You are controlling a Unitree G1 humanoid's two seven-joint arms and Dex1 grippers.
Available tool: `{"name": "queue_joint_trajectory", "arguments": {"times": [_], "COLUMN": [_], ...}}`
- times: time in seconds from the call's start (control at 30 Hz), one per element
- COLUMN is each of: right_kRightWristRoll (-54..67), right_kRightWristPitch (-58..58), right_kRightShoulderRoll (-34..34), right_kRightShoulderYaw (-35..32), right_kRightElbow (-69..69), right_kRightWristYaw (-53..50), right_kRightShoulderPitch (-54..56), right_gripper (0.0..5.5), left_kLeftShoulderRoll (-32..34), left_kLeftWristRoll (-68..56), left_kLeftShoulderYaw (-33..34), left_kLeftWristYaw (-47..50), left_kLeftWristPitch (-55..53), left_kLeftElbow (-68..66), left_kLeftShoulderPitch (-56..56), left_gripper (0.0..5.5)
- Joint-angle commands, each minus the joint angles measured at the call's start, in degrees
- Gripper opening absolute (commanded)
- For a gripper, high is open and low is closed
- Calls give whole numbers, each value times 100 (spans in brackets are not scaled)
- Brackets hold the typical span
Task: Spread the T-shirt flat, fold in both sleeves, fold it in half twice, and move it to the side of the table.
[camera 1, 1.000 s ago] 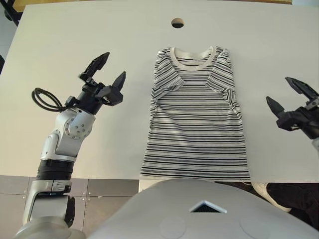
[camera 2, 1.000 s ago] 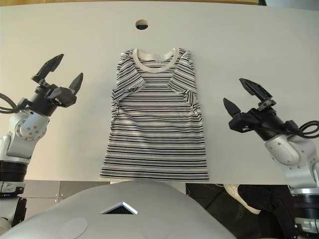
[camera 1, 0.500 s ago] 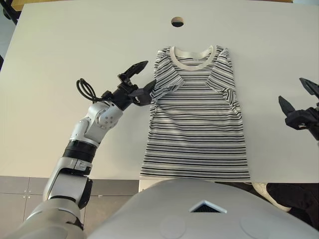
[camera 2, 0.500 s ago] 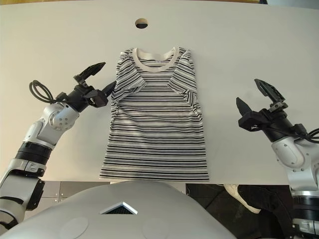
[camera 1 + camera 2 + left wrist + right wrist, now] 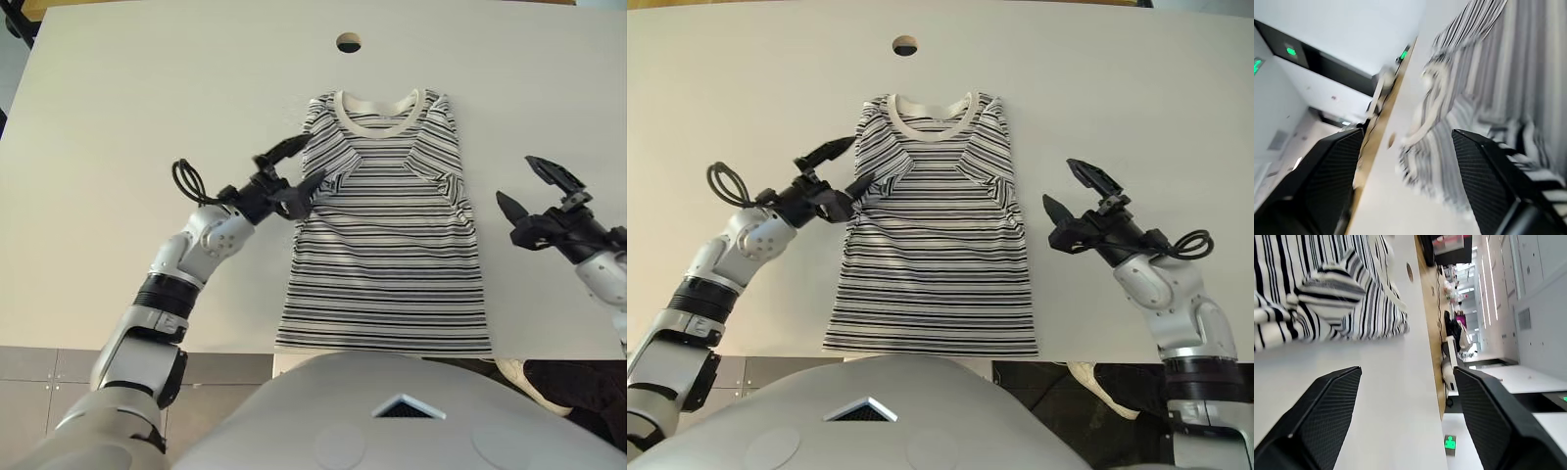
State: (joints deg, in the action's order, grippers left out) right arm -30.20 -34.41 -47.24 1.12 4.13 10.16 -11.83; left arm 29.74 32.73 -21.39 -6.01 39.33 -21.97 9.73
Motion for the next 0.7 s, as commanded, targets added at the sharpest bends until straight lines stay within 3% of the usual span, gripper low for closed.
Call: {"name": "queue_joint_trajectory", "arguments": {"times": [0.03, 0.33, 0.43, 0.57, 0.7], "right_kRightWristRoll": [87, 627, 1010, 735, 27], "right_kRightWristPitch": [-91, -121, -171, -331, -452], "right_kRightShoulderRoll": [-56, -554, -824, -1127, -1187], "right_kRightShoulderYaw": [33, -675, -1064, -1380, -1586], "right_kRightElbow": [-107, -984, -1445, -1340, -1544], "right_kRightWristYaw": [151, 727, 1202, 1643, 1878], "right_kRightShoulderPitch": [32, -1036, -1679, -2469, -3295], "right_gripper": [349, 349, 349, 349, 349], "left_kLeftShoulderRoll": [-71, 175, 387, 848, 2099], "left_kLeftWristRoll": [18, -23, -214, -1483, -2094], "left_kLeftShoulderYaw": [-179, -192, 173, 837, 1906], "left_kLeftWristYaw": [-130, -493, -463, -713, -1541], "left_kLeftWristPitch": [69, 5, -7, 258, 20], "left_kLeftElbow": [4, 622, 1271, 3083, 3712], "left_kLeftShoulderPitch": [-139, -695, -944, -1644, -2827], "left_gripper": [338, 338, 338, 338, 338]}}
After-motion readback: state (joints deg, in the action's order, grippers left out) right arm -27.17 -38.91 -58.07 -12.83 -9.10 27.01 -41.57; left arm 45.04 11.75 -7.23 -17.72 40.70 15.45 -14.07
